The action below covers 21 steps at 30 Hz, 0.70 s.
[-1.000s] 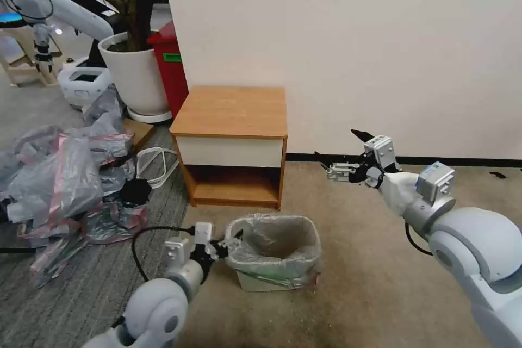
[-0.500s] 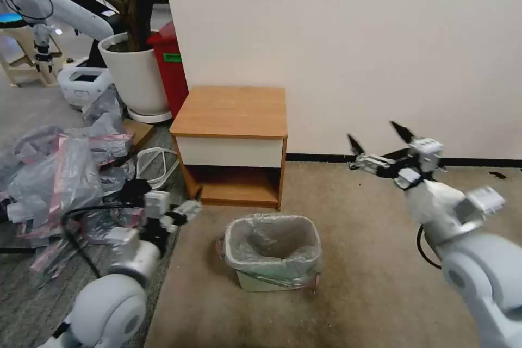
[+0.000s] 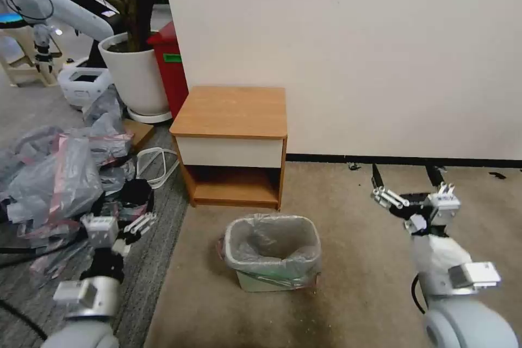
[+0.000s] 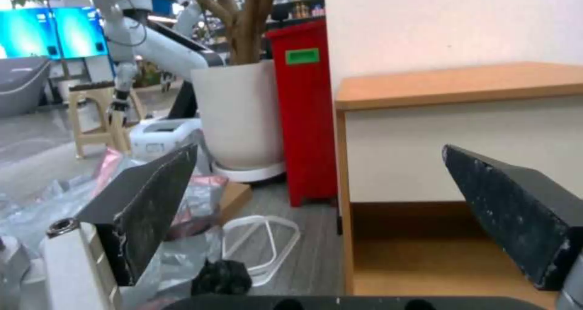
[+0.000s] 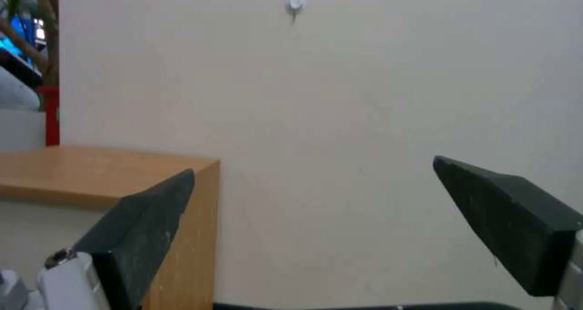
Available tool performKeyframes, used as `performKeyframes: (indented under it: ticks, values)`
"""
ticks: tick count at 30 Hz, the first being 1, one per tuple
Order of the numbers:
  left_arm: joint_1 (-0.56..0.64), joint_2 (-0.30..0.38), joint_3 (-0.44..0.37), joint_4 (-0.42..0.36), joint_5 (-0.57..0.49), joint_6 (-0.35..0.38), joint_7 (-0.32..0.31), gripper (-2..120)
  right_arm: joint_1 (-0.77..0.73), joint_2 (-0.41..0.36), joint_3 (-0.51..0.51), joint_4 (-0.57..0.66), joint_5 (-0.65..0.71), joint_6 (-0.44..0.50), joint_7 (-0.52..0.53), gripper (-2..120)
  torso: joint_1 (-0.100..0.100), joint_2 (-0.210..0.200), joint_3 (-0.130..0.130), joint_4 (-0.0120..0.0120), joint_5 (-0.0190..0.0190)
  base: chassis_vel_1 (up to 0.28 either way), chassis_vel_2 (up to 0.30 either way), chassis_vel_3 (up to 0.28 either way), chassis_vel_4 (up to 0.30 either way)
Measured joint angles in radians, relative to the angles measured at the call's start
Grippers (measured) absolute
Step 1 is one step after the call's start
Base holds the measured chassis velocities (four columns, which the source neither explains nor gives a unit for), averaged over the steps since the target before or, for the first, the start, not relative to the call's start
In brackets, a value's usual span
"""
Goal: Pick up the garbage bag from the table and place it over the trash can.
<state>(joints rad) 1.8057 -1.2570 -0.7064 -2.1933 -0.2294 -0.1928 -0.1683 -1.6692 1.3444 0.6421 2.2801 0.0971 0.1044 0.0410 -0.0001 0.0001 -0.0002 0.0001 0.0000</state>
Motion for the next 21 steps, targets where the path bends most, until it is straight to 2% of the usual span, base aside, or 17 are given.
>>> performKeyframes:
  ticks: [8,21]
  values:
    - [-0.026,-0.033,0.052,0.062,0.07,-0.025,0.0,100,0.001,-0.002,-0.019,-0.059,-0.054,-0.056,-0.035,100,0.0,0.0,0.0,-0.0001,0.0,0.0,0.0,0.0,0.0]
    - [-0.03,-0.055,0.084,0.074,0.084,-0.029,-0.008,100,0.013,0.004,-0.036,-0.088,-0.059,-0.07,-0.043,100,0.0,0.0,0.0,-0.0001,0.0001,0.0,0.0,0.0,0.0]
